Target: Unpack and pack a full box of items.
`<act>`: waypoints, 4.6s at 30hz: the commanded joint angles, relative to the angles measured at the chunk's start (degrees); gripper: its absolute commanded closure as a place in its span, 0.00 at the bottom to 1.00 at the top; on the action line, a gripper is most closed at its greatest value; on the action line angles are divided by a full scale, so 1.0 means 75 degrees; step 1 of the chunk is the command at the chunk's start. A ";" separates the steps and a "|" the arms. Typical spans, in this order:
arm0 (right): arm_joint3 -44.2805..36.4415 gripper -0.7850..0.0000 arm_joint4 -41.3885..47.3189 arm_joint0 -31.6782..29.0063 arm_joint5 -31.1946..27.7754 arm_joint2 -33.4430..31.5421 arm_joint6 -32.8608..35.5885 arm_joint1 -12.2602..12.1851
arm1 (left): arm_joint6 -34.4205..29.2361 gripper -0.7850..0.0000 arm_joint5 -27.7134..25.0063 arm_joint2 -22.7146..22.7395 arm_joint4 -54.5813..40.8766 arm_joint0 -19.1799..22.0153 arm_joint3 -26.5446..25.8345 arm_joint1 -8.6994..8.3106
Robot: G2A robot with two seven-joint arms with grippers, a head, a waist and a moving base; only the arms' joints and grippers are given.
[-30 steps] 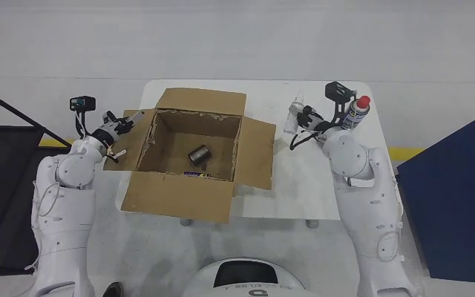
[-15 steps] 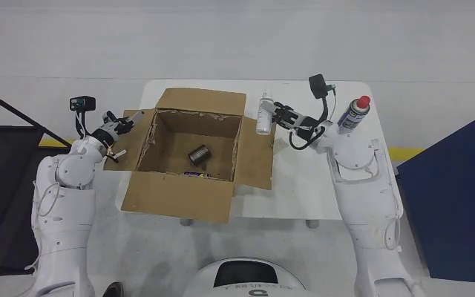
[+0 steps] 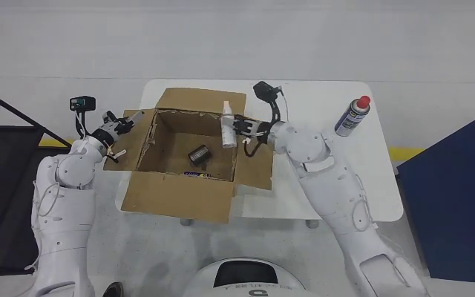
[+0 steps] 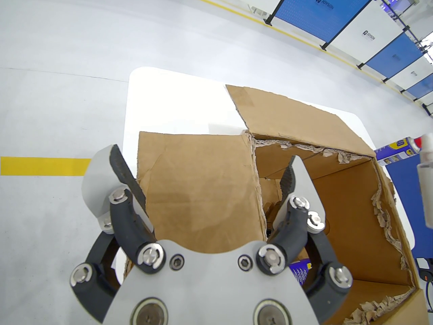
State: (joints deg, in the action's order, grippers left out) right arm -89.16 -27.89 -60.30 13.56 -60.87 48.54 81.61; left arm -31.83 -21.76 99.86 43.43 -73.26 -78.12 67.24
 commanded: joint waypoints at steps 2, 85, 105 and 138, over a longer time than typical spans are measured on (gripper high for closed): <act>0.0344 1.00 -0.0168 0.0378 0.0284 0.0735 0.0114 0.0115 | 0.0000 0.00 0.0000 0.0000 0.0000 0.0000 0.0000 0.0000; 0.2052 0.00 -0.5466 -0.0192 0.4028 -0.2038 -0.1000 -0.0435 | 0.0000 0.00 0.0000 0.0000 0.0000 0.0000 0.0000 0.0000; 0.3780 0.01 -0.5650 0.0567 0.3898 -0.1690 -0.0864 -0.0261 | 0.0000 0.00 0.0000 0.0000 0.0000 0.0000 0.0000 0.0000; -0.0222 1.00 -0.3446 -0.1687 0.1252 -0.2395 -0.2405 -0.0222 | 0.0000 0.00 0.0000 0.0000 0.0000 0.0000 0.0000 0.0000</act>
State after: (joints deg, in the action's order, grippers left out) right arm -89.43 -57.66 -72.57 24.45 -78.54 30.95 79.81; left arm -31.83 -21.76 99.86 43.43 -73.26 -78.12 67.24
